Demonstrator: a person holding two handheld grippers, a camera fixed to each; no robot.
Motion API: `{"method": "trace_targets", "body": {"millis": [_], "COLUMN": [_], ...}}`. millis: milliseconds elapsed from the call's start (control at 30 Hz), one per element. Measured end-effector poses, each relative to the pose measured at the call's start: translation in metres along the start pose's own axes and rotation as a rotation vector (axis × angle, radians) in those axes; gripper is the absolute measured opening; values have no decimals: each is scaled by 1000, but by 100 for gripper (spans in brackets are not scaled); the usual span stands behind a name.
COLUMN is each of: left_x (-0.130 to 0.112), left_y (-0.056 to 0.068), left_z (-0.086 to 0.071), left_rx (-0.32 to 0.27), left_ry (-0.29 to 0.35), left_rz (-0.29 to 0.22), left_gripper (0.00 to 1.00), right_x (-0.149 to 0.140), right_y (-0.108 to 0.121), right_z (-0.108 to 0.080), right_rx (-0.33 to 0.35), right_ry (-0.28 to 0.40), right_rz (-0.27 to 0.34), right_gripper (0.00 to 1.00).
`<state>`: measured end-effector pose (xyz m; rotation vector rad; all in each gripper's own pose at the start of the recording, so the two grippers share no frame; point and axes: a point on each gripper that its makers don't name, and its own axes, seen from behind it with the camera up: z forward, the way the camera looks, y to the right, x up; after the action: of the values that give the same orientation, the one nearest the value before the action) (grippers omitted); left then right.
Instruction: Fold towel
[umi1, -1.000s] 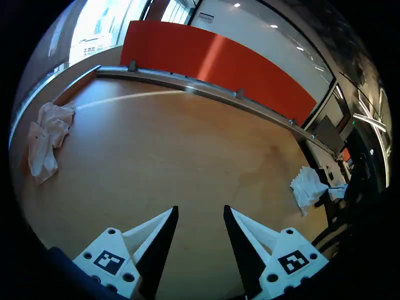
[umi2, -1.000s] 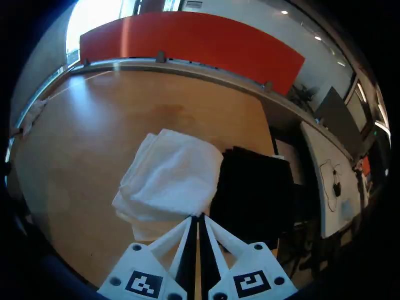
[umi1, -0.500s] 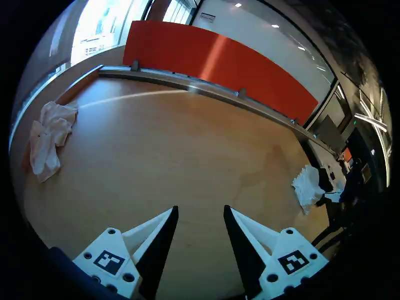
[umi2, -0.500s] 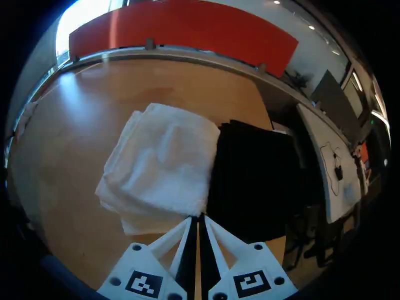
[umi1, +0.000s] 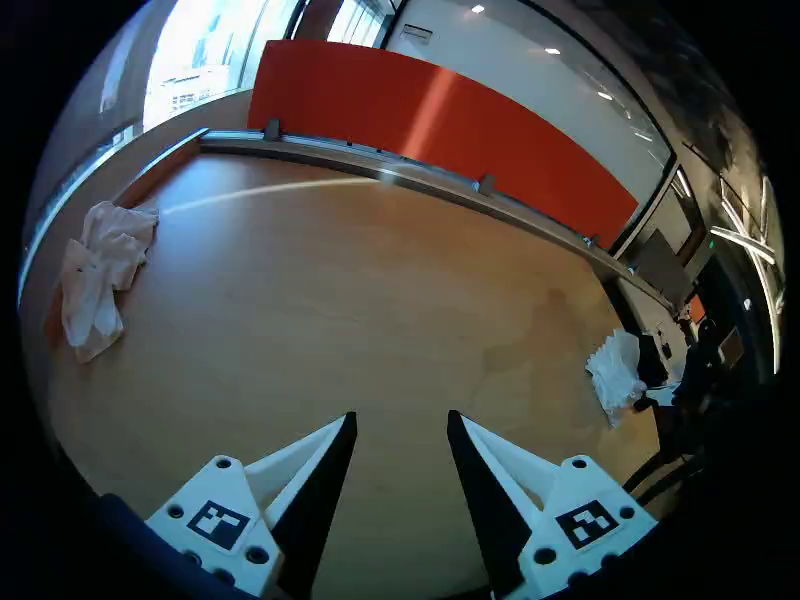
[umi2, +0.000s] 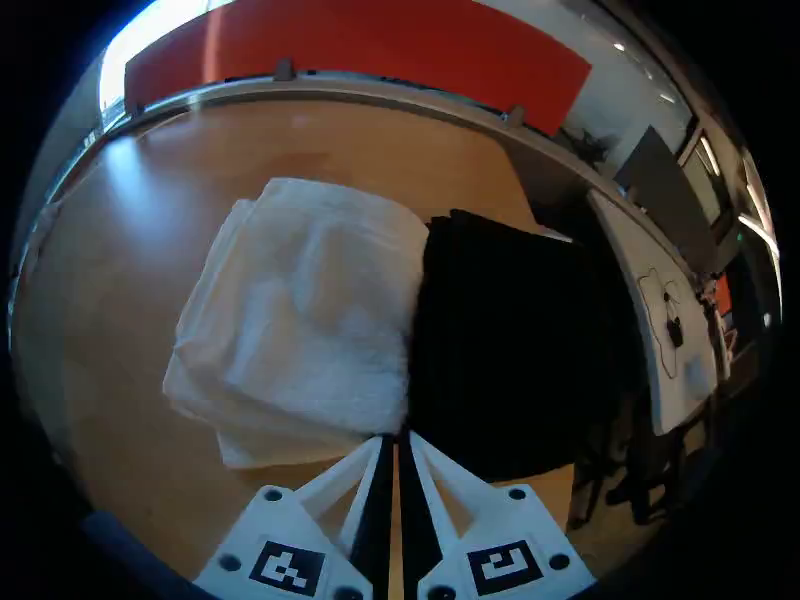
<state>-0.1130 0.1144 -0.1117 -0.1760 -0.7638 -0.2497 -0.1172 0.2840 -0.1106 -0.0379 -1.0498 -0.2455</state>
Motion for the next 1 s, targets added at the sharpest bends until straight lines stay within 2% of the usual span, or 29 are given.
{"method": "trace_targets", "body": {"millis": [267,533,767,900,1000], "left_x": [-1,1,3,4,5], "left_y": [0,-3,-4,-3,-3], "left_z": [-1,-1,-1,-2,-2], "left_rx": [2,4,3,-1,-3], "left_ry": [0,4,8,9,12], "left_rz": [1,-5,-6,-7,-7], "left_gripper": [66,66,66,66,66], "right_x": [0,1,5,7,10], "right_y": [1,1,0,1,1], "right_z": [3,-5,-16,-22,-26], "right_rx": [-11,-16,-15,-20,-21], "right_ry": [-4,19,54,68,80], "right_rz": [8,27,52,65,69], "right_gripper": [4,9,23,38,40]}}
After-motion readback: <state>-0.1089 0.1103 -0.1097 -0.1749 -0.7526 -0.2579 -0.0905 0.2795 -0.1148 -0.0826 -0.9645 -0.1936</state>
